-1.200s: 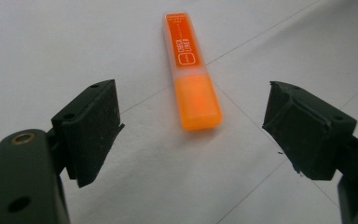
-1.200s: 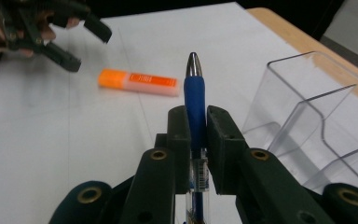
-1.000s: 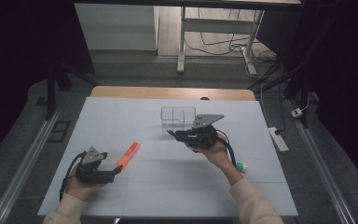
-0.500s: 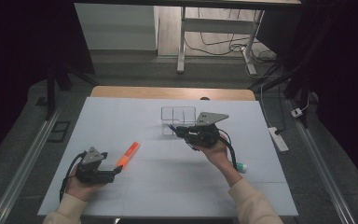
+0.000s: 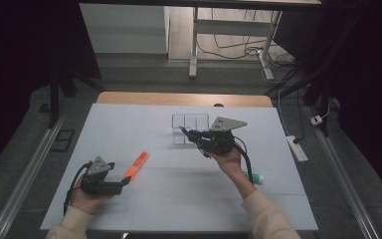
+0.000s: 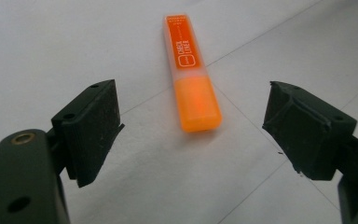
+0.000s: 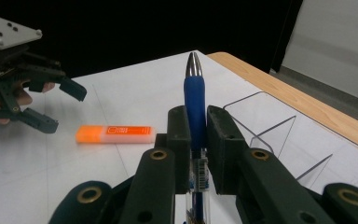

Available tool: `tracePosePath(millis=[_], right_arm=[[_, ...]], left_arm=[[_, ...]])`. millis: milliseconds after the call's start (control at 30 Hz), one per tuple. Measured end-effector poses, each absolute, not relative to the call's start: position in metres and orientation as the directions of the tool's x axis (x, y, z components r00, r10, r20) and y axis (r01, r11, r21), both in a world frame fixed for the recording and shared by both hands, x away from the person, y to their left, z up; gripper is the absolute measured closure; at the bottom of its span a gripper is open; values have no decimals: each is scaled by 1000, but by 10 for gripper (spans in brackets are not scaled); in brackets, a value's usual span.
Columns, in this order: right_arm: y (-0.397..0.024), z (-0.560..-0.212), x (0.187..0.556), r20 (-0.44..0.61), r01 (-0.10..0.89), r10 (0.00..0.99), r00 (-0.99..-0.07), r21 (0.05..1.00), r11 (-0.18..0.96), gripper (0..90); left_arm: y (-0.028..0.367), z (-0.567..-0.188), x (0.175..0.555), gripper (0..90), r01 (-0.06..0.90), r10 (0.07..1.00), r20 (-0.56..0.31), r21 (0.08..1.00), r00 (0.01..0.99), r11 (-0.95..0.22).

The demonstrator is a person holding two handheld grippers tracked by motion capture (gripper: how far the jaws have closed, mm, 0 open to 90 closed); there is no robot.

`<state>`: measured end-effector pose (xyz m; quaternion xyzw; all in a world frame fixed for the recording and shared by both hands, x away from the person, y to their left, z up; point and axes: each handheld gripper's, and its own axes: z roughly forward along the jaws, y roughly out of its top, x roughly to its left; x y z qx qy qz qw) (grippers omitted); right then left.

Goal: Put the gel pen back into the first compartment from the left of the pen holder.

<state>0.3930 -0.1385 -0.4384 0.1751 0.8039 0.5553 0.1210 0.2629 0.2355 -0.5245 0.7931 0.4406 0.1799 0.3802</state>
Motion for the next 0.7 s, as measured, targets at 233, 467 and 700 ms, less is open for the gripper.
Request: tracePosePath(millis=[233,467,700], right_arm=[[-136,-437,399,16,156,438,-899,945,287,791],[-132,-433,407,34,162,452,-892,955,248,792],[-128,-428,412,35,155,457,-889,961,228,791]], left_arm=[[236,-525,263,185,563,835,-52,761,548,-322],[236,-525,263,185,561,834,-51,762,549,-323],[236,-525,263,185,562,834,-51,761,549,-324]])
